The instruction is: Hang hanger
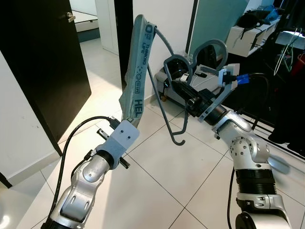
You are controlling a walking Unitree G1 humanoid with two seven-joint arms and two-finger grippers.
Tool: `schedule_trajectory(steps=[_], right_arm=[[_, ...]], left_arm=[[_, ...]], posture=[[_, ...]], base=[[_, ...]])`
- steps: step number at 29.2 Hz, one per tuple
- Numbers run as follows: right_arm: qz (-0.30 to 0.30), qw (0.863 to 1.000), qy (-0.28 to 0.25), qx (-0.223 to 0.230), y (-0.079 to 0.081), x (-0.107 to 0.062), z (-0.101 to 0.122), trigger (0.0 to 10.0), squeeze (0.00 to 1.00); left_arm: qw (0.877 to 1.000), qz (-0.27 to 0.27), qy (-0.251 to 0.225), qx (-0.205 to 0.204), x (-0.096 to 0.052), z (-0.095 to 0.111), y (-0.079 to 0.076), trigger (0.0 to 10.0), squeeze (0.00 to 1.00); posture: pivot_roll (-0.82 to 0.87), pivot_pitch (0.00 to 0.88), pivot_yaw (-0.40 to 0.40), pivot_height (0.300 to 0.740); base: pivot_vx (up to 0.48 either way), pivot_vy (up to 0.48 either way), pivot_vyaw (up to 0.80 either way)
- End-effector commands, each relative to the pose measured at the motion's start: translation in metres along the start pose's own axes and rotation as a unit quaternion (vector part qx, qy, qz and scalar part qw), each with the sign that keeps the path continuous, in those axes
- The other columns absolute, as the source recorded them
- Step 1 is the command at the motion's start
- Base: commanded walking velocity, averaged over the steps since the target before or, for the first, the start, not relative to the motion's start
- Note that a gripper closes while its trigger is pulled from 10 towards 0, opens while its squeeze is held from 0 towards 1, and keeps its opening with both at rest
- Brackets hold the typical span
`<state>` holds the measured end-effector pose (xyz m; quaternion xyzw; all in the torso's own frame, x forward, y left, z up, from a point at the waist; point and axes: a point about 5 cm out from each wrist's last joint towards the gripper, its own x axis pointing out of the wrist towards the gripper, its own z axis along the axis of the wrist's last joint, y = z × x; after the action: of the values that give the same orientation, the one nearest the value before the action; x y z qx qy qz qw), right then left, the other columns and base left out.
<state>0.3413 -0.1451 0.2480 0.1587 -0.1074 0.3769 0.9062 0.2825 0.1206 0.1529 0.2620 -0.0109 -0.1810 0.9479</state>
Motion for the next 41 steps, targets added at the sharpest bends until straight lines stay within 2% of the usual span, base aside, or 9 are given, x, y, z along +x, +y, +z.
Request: schedule_trajectory(steps=[1,12,13,15,25,31,39,40,41], right_arm=[[0.022,0.999,-0.026,-0.001,0.007,0.003,0.011,10.0,0.00],[0.032,0.999,-0.032,0.002,0.010,0.003,0.014,10.0,0.00],[0.035,0.999,-0.032,0.003,0.011,0.003,0.014,10.0,0.00],[0.037,0.999,-0.032,0.004,0.012,0.003,0.013,10.0,0.00],[0.043,0.999,-0.032,0.008,0.014,0.001,0.011,10.0,0.00],[0.054,0.999,-0.007,0.001,0.017,-0.001,0.001,10.0,0.00],[0.054,0.998,0.020,-0.008,0.018,-0.006,-0.009,10.0,0.00],[0.056,0.998,0.030,-0.009,0.019,-0.007,-0.013,10.0,0.00],[0.056,0.998,0.030,-0.009,0.019,-0.007,-0.013,10.0,0.00]], left_arm=[[0.999,0.000,0.034,0.007,-0.007,-0.018,0.003,10.0,0.00],[0.999,-0.002,0.049,0.009,-0.012,-0.028,0.003,10.0,0.00],[0.999,-0.008,0.043,-0.001,-0.012,-0.026,0.000,10.0,0.65],[0.999,-0.013,0.032,-0.023,-0.011,-0.022,-0.002,10.0,1.00],[0.995,-0.070,0.015,-0.064,-0.021,-0.016,0.008,10.0,1.00],[0.993,-0.059,-0.030,-0.093,-0.037,0.008,0.059,10.0,1.00],[0.974,0.102,-0.125,-0.162,-0.032,0.043,0.098,10.0,1.00],[0.960,0.132,-0.149,-0.196,-0.026,0.054,0.094,10.0,0.02],[0.960,0.132,-0.149,-0.196,-0.026,0.054,0.094,10.0,0.02]], posture=[[0.02,0.000,-0.034,0.740],[0.02,0.000,-0.029,0.740],[0.02,0.000,-0.027,0.740],[0.02,0.000,-0.025,0.740],[0.02,0.000,-0.014,0.740],[0.03,0.000,-0.019,0.740],[0.03,0.000,-0.026,0.740],[0.03,0.000,-0.028,0.740],[0.03,0.000,-0.028,0.740]], base=[[0.000,0.000,0.00],[0.000,0.000,0.00],[0.000,0.000,0.00],[0.000,0.000,0.00],[0.000,0.000,0.00],[0.000,0.000,0.00],[0.000,0.000,0.00],[0.000,0.000,0.00],[0.000,0.000,0.00]])
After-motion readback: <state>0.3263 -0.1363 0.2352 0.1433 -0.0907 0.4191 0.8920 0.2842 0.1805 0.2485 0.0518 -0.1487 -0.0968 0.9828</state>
